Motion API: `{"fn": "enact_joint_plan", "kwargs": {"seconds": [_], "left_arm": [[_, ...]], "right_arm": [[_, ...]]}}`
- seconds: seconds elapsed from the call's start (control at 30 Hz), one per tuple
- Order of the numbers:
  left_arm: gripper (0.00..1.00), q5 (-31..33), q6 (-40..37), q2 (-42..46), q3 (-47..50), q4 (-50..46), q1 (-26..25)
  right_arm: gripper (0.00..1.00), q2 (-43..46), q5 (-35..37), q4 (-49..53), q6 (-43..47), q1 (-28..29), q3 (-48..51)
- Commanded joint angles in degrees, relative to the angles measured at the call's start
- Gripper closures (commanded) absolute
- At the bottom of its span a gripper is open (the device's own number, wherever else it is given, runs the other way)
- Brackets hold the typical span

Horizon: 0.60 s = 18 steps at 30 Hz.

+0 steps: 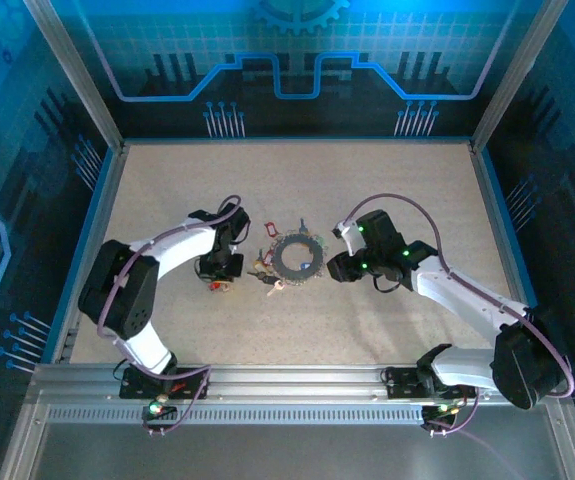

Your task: Put the keys on the keyring

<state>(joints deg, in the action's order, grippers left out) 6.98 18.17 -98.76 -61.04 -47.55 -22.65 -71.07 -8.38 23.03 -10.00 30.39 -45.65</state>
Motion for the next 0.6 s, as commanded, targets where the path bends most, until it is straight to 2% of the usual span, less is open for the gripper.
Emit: {"fn": "enact_joint_plan", "kwargs": {"seconds": [0.0,0.2,0.43,0.57], "left_arm": [[0.97,1.9,-1.7,-2.8,-2.6,-1.1,0.0],[0.89,3.8,-2.5,-4.1,-4.1,-1.5,-0.1],[0.75,6.1,-3.9,-1.5,-4.2,-2.4,-1.0],[0.74,6.0,-3.7,1.5,-4.3,-3.7,-1.3]], "right_arm": [[0.6,1.5,-1.6,0.0,0.8,-0.8,1.4],[0.61,3.1,-1.4,0.0,0.7,-0.9,2.7],[0.61,2.6,-2.0,-0.1,0.5,-0.9,2.4],[0.62,1.4,-2.5,-0.4,-0.8,-0.4,1.7]]}}
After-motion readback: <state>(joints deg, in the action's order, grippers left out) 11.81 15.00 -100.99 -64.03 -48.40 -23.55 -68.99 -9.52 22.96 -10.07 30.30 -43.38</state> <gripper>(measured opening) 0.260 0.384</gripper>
